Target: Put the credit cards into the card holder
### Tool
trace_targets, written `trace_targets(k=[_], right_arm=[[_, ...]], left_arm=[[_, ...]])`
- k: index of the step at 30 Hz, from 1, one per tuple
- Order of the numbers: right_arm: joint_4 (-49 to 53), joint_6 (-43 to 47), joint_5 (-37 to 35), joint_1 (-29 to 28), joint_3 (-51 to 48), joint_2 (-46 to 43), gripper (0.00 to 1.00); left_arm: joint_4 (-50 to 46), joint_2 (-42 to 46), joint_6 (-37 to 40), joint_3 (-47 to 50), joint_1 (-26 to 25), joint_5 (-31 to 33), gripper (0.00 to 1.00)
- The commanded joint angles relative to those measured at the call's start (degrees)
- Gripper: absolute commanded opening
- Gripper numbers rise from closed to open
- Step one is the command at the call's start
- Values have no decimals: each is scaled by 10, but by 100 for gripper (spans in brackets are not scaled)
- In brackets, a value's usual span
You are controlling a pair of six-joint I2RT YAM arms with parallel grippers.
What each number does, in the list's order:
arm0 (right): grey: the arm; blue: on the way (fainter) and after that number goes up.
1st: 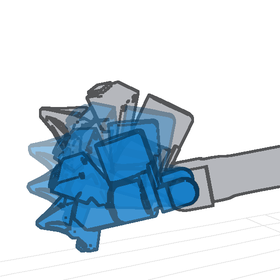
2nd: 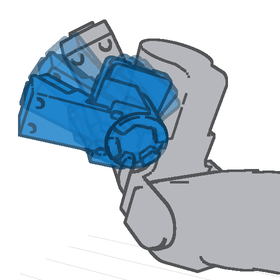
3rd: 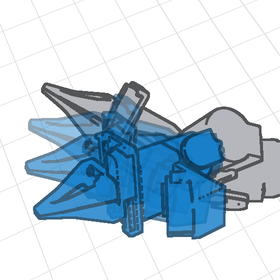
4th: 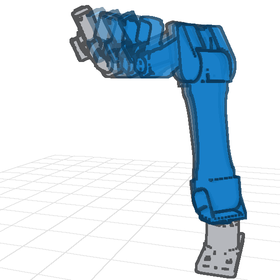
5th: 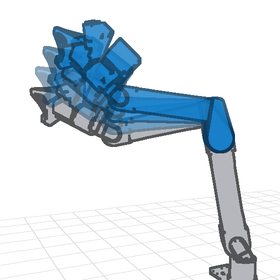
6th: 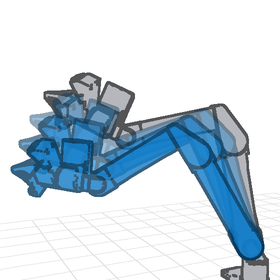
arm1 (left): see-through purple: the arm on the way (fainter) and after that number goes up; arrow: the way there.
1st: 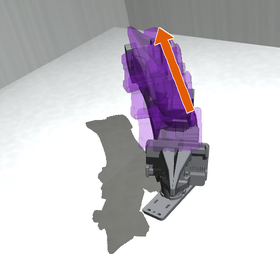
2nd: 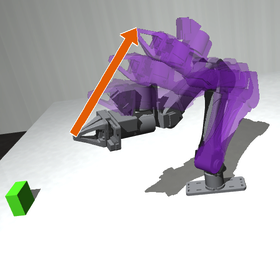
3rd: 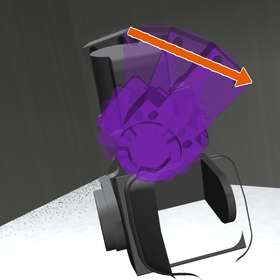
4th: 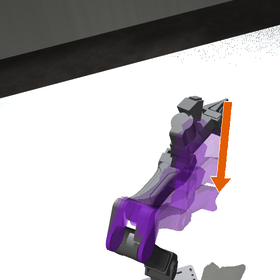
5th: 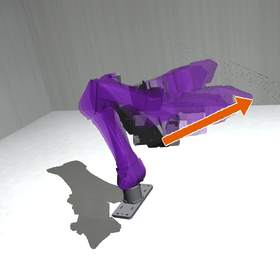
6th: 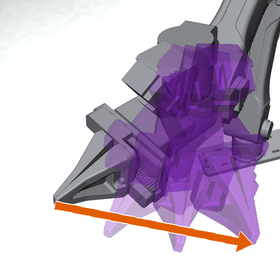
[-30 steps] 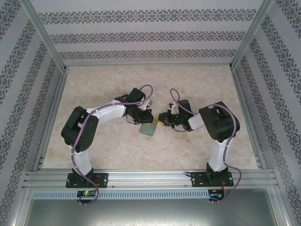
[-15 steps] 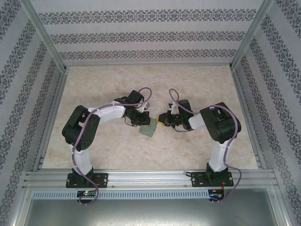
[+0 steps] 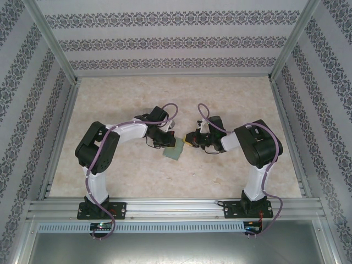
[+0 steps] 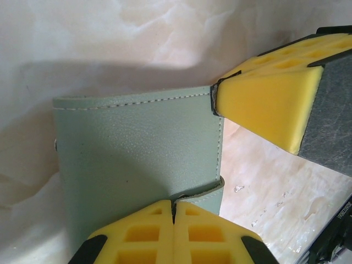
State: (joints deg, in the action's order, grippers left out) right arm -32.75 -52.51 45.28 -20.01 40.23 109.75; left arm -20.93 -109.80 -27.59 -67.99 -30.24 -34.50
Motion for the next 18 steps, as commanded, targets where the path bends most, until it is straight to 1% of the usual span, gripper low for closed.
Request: trace_targets(k=[1,6,10,18], right_arm=[[9,8,-14,-3,3,1,0],[5,7,-14,-3,1,-1,0],[7,8,-14,-3,1,0,0],[6,4,-16,-5,6,2,0]], left_arm=[[20,0,7,-11,6,-5,0],[40,-16,-3,-17,7,-33,0],[74,-5,-18,-1,7,-52,0],[31,-16,11,-17,7,-25,0]])
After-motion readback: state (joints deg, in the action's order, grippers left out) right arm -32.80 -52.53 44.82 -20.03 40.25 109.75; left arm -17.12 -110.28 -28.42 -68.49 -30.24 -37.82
